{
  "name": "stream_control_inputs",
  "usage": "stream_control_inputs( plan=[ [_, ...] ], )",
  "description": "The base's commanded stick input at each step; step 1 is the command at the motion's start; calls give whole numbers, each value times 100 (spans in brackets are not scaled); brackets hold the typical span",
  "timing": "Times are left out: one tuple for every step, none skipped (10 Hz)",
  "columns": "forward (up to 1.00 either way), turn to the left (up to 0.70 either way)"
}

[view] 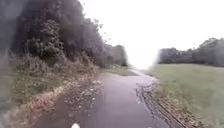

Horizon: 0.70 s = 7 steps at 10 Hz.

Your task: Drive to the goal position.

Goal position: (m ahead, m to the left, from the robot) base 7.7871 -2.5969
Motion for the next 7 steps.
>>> stream_control_inputs(
  plan=[
    [50,-50],
    [50,-50],
    [50,-45],
    [50,-10],
    [50,0],
    [50,0],
    [50,0]
  ],
)
